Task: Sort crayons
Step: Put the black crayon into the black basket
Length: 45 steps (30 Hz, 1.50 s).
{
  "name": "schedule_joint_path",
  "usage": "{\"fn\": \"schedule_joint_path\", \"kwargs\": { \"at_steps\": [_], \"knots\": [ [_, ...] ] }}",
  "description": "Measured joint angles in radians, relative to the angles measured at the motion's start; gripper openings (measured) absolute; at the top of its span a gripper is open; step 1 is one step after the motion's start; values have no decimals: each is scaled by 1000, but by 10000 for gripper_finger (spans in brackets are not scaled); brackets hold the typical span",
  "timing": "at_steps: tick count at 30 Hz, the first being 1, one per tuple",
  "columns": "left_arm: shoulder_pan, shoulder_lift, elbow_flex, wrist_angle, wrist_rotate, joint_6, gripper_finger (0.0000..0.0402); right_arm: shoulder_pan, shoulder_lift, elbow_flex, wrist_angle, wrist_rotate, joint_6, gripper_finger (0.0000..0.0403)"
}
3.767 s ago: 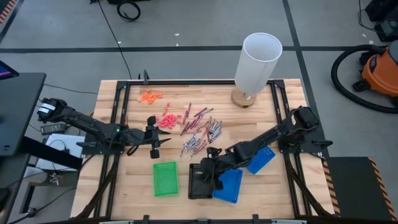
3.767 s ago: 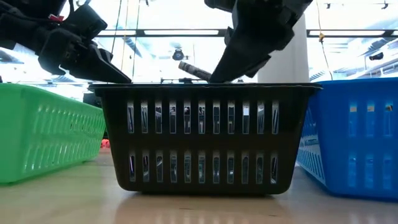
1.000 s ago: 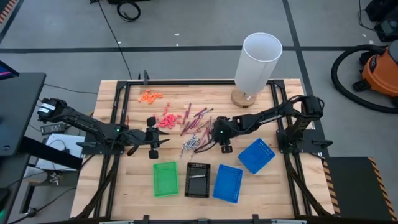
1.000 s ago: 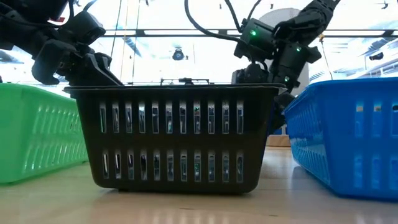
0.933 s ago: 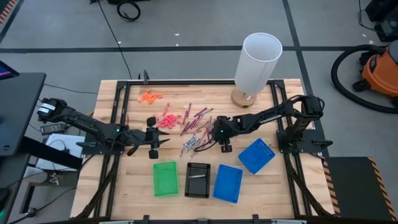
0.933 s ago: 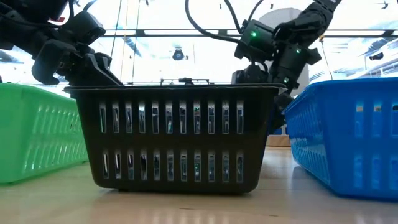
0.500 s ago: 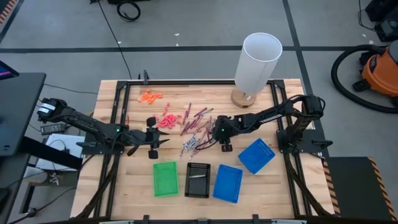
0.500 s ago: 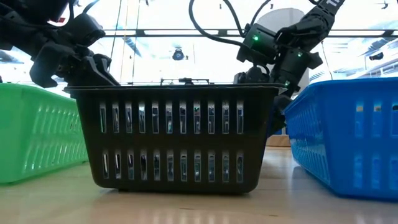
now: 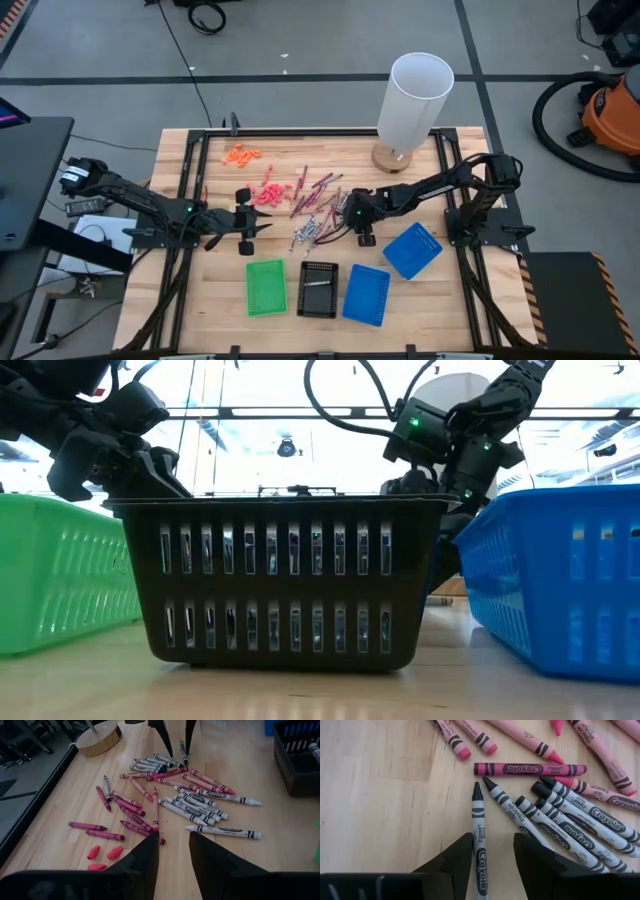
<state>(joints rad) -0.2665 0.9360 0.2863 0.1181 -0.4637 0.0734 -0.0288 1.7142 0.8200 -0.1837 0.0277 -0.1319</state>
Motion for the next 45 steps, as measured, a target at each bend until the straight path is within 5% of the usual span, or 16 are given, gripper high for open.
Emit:
{"fn": "schedule_joint_path", "kwargs": {
  "at_steps": [8, 22, 45],
  "knots": [
    [0, 0, 0, 0, 0, 0, 117, -28, 0, 2, -35, -87, 88, 142],
    [0, 0, 0, -14, 0, 0, 117, -27, -3, 1, -53, -88, 113, 17],
    [0, 0, 0, -19, 0, -20, 117, 97, 2, 320, -237, -100, 164, 30]
  ]
}}
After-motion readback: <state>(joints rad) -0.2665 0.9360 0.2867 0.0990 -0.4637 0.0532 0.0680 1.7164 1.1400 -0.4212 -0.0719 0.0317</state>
